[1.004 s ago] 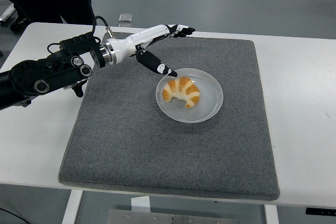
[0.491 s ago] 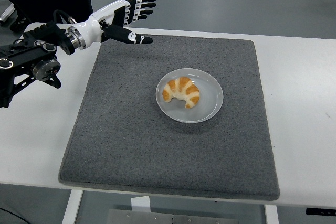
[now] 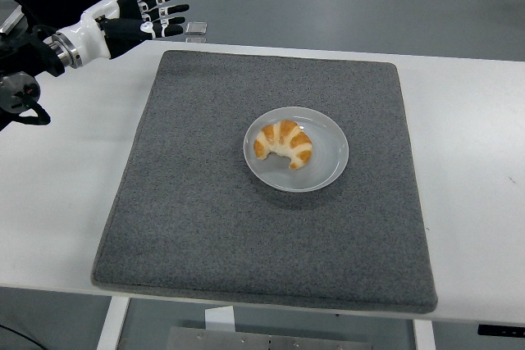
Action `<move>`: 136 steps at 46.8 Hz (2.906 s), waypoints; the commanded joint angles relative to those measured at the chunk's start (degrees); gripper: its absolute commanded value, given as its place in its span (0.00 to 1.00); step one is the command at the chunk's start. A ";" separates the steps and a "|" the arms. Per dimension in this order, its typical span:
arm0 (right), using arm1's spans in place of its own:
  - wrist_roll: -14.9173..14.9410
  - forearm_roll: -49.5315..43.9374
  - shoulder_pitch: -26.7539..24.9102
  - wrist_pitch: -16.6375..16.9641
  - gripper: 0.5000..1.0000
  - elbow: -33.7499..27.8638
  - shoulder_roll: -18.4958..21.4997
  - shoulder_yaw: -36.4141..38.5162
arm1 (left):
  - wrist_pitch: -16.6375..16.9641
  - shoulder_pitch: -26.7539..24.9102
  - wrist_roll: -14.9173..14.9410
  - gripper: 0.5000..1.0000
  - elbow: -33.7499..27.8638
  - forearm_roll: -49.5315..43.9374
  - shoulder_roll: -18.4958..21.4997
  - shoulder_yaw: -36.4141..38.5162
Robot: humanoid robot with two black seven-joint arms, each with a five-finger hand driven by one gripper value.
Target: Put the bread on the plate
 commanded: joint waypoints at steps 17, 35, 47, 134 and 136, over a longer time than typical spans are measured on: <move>-0.01 0.00 0.00 0.00 0.91 0.00 0.00 0.00 | -4.35 6.61 18.16 0.99 4.04 -13.94 -0.18 -16.88; -0.01 0.00 0.00 0.00 0.91 0.00 0.00 0.00 | -4.35 7.85 18.79 1.00 4.12 -13.42 -1.33 -18.39; -0.01 0.00 0.00 0.00 0.90 0.00 0.00 0.00 | -4.35 7.85 18.70 1.00 4.04 -13.24 -1.33 -18.47; -0.01 0.00 0.00 0.00 0.90 0.00 0.00 0.00 | -4.53 8.37 18.70 1.00 3.68 -13.68 -1.33 -18.56; -0.01 0.00 0.00 0.00 0.90 0.00 0.00 0.00 | -4.44 8.29 18.70 1.00 3.68 -13.77 -1.41 -18.56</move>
